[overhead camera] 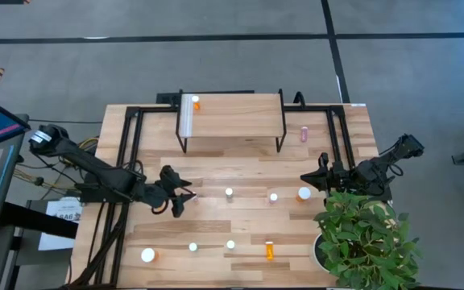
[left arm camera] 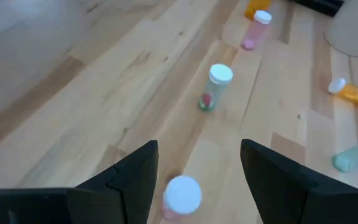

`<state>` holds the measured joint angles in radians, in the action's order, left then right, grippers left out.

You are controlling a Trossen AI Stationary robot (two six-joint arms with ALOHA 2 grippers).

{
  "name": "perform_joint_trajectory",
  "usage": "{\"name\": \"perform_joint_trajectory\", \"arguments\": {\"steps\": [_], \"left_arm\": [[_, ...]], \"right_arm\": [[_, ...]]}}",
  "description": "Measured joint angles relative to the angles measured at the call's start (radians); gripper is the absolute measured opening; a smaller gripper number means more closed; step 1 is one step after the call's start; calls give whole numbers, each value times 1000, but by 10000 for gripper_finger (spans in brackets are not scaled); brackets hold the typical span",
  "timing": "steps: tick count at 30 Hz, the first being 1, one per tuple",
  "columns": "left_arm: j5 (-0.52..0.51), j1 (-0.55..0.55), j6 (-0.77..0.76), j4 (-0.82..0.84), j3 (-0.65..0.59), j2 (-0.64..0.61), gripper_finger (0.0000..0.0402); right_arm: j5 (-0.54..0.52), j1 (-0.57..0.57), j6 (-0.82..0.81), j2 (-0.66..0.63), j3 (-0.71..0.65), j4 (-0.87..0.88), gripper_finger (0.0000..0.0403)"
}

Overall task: Pick and place medicine bottles onto shelf by color
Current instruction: Put the top pink pill bottle on the shelf

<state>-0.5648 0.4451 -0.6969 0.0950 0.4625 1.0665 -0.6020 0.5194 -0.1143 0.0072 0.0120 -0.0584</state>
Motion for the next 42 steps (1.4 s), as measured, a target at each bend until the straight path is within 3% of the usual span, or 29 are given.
{"name": "perform_joint_trajectory", "arguments": {"steps": [5,18,32,42], "left_arm": [[37,25,50,-52,0,12,215],[15,93,89,-229,0,11,215],[-152,117,-75,-234,0,16,215],[-223,114,-110,-376,0,138,215]], "right_arm": [[0,0,0,0,0,0,44],[0,0,0,0,0,-1,44],[0,0,0,0,0,-1,44],[0,0,0,0,0,-1,44]]}}
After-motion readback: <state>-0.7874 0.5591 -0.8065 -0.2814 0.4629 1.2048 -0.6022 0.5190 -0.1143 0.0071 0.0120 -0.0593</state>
